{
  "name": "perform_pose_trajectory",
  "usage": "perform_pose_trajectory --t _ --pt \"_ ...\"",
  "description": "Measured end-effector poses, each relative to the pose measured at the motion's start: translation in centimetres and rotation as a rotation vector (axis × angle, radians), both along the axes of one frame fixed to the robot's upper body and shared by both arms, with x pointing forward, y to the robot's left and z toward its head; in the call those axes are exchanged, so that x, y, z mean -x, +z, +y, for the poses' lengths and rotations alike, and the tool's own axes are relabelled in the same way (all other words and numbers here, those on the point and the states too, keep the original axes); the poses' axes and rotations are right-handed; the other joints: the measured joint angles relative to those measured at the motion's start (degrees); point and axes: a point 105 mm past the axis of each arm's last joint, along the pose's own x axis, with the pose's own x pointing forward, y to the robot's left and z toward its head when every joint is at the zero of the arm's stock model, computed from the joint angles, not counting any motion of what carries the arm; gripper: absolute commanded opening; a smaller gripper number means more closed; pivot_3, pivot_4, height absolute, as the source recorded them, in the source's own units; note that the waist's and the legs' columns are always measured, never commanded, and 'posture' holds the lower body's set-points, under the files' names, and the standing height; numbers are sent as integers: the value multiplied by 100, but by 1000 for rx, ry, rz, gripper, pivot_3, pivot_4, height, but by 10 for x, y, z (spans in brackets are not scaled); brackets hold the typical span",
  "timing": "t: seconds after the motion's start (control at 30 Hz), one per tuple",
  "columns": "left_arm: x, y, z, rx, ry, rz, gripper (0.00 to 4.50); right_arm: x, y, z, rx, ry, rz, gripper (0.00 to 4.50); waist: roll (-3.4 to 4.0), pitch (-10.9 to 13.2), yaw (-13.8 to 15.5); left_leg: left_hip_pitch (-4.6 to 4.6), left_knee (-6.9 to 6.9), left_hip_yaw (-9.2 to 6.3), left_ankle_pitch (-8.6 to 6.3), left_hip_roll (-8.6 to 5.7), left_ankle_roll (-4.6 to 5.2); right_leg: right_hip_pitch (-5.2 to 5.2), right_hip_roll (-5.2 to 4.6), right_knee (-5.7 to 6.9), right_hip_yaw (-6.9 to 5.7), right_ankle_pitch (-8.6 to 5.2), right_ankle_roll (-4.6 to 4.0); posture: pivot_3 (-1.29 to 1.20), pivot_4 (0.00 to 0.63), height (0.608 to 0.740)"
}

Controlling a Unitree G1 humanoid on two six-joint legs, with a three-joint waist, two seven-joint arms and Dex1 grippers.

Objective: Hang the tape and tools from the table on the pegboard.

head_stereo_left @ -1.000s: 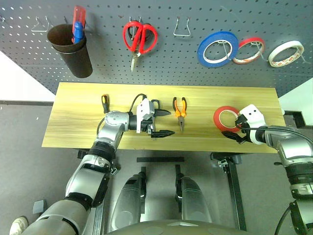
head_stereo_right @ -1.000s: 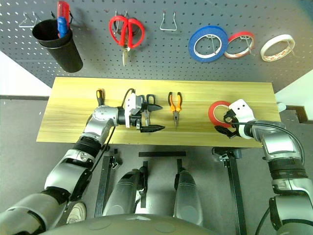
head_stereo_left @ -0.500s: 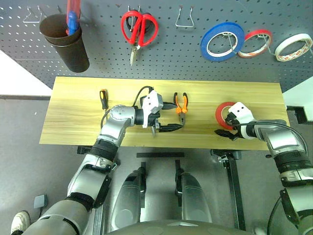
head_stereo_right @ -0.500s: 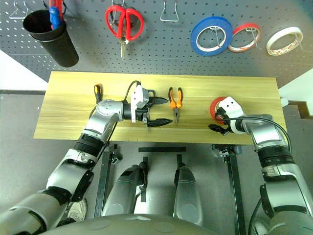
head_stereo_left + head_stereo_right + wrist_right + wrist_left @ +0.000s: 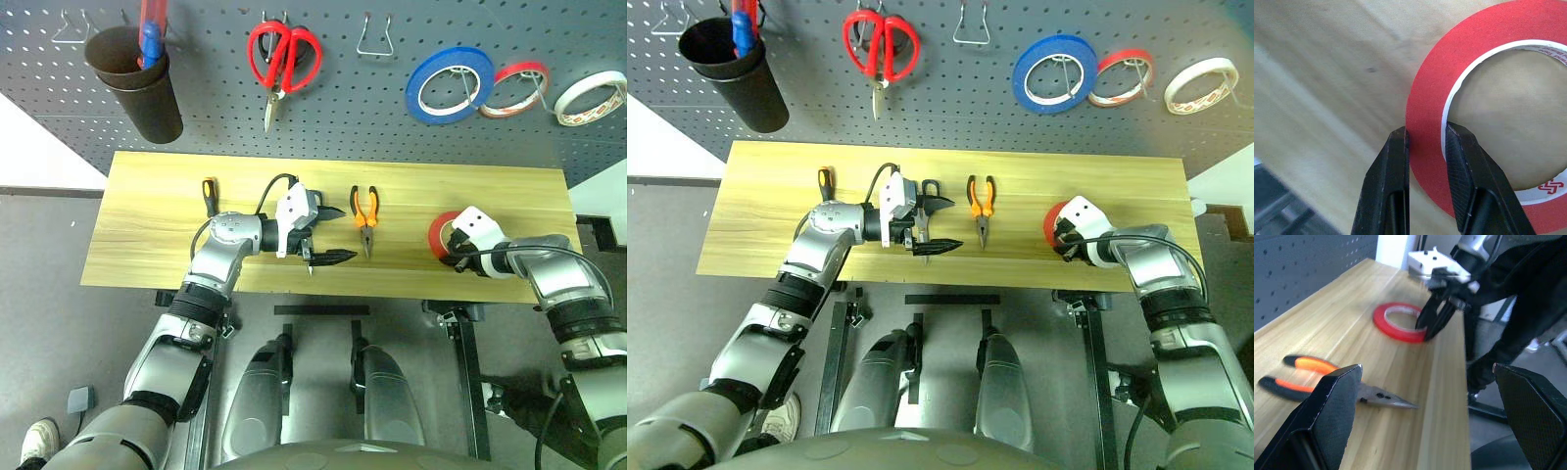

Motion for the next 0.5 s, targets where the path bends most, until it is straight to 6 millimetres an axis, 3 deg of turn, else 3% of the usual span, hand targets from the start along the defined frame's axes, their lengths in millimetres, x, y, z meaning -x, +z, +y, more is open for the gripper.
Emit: perform_pose_trajectory --t 0.13,0.3,0.5 --pt "5 11 6 72 -42 -18 4500 28 2 14 -74 10 -40 673 17 -17 21 -20 7 -3 0 -15 -1 -1 -23 -7 -25 1 2 67 300 728" --pt "6 15 23 124 -65 -33 4500 59 57 31 -157 39 -237 673 26 -148 98 -25 5 2 6 -26 -12 -1 -20 -10 -44 3 5 15 234 728" --pt "4 24 28 170 -91 -36 4500 80 106 43 -196 88 -398 673 15 -399 151 -26 11 2 9 -38 -18 16 -23 -19 -54 4 7 -53 167 728"
